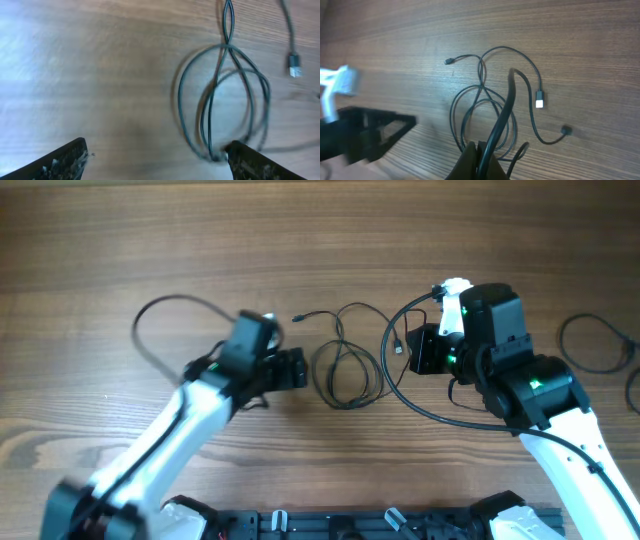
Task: Untangle cables
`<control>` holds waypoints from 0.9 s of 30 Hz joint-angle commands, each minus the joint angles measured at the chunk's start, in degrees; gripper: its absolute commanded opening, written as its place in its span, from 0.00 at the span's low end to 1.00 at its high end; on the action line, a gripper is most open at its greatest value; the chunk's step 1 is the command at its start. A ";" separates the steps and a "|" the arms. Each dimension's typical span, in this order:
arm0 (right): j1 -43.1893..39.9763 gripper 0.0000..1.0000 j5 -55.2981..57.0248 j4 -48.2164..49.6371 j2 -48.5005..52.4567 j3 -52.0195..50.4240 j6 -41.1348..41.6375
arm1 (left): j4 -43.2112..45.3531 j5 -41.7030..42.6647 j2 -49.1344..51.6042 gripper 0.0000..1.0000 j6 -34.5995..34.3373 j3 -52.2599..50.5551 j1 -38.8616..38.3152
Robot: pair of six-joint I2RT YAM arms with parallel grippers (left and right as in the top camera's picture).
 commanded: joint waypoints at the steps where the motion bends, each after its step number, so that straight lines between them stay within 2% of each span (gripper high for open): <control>1: -0.02 0.04 -0.94 0.11 0.02 0.48 -0.61 | 0.55 -8.11 8.79 0.91 -0.55 6.43 -3.85; 4: -0.02 0.04 -0.92 0.07 0.02 0.48 -0.66 | 3.56 -8.09 13.22 0.90 -0.57 7.48 -5.57; 9: -0.02 0.04 -0.66 0.04 0.02 0.48 -0.63 | 4.26 -8.15 16.48 0.80 -0.55 7.48 -6.91; 15: -0.02 0.04 -0.46 0.02 0.02 0.48 -0.63 | 4.26 -15.10 20.48 0.79 -0.59 7.45 -8.76; 20: -0.02 0.04 -0.46 -0.02 0.02 0.48 -0.63 | 5.40 -15.85 24.70 0.77 -0.59 7.45 -11.37; 21: -0.02 0.04 -0.48 -0.13 0.02 0.48 -0.66 | 5.31 -16.55 25.35 0.71 -0.63 7.45 -11.54; 23: -0.02 0.04 -0.15 -0.66 0.02 0.48 -0.68 | 2.93 -22.01 26.77 0.45 -2.86 7.45 -11.67; 24: -0.02 0.04 0.00 -0.94 0.02 0.48 -0.70 | 1.55 -24.20 26.91 0.35 -3.80 7.45 -11.65; 25: -0.02 0.04 0.28 -1.25 0.02 0.48 -0.76 | -0.02 -26.36 26.95 0.31 -4.66 7.45 -11.58; 27: -0.02 0.04 1.49 -1.62 0.02 0.48 -0.85 | -2.82 -28.30 26.95 0.30 -4.66 7.45 -11.41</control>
